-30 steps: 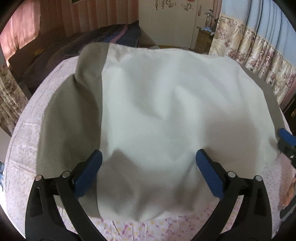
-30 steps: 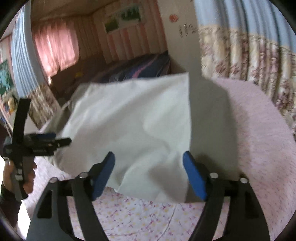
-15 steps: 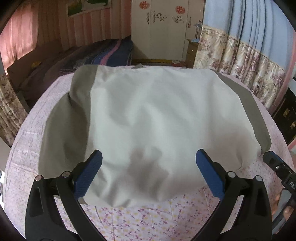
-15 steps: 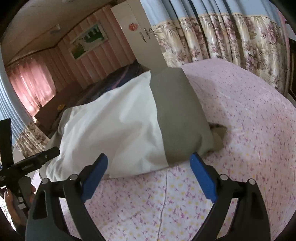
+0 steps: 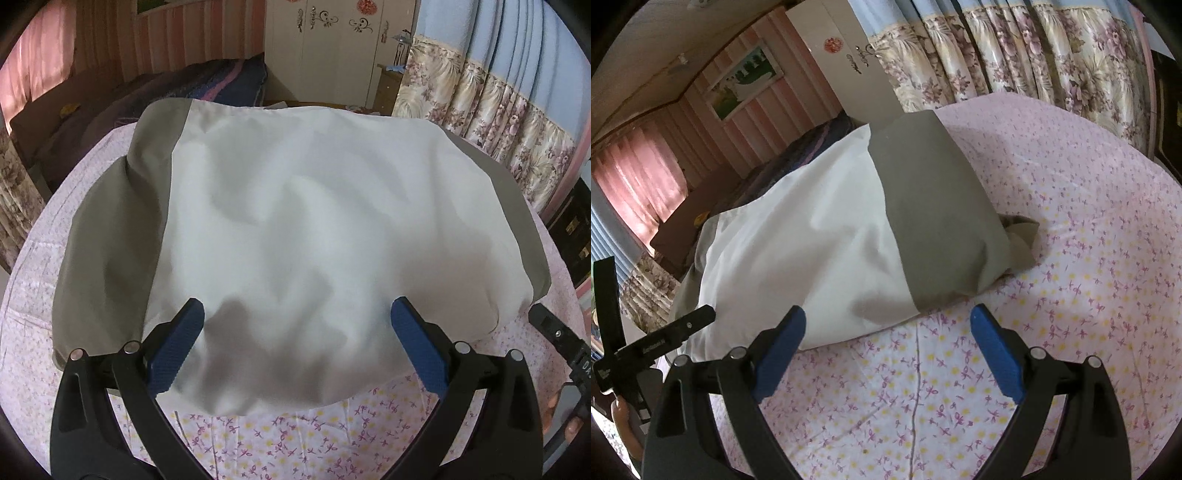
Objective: Fold large clothes
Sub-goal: 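Press and smooth the folded jacket with both open grippers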
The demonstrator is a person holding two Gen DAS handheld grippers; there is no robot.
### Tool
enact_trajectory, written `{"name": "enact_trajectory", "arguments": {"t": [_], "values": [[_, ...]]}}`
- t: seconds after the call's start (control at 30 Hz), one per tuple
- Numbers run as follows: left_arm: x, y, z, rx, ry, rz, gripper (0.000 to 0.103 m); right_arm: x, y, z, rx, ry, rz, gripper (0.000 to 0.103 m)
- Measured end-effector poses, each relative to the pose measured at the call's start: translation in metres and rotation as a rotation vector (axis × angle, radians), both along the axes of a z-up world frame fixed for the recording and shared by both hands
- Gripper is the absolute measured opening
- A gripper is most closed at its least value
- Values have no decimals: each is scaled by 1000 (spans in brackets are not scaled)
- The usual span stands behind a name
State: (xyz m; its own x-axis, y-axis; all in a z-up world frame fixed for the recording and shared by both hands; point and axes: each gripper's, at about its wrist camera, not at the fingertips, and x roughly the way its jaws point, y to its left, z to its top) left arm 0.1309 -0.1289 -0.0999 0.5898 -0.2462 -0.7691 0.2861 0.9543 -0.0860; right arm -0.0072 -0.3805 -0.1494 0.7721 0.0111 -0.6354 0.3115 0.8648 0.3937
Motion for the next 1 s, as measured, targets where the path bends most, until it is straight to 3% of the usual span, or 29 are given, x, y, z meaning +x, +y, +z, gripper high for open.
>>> {"name": "enact_trajectory", "arguments": {"t": [0.2, 0.53, 0.87, 1.0], "values": [[8, -2, -1, -16, -15, 2, 100, 8, -1, -9, 22, 19, 0, 91], [32, -11, -12, -38, 30, -19, 100, 32, -3, -15, 60, 20, 3, 91], [36, -14, -15, -48, 47, -17, 100, 49, -22, -17, 207, -19, -54, 96], [36, -15, -15, -48, 51, -15, 100, 43, -15, -17, 168, -40, -76, 96]]}}
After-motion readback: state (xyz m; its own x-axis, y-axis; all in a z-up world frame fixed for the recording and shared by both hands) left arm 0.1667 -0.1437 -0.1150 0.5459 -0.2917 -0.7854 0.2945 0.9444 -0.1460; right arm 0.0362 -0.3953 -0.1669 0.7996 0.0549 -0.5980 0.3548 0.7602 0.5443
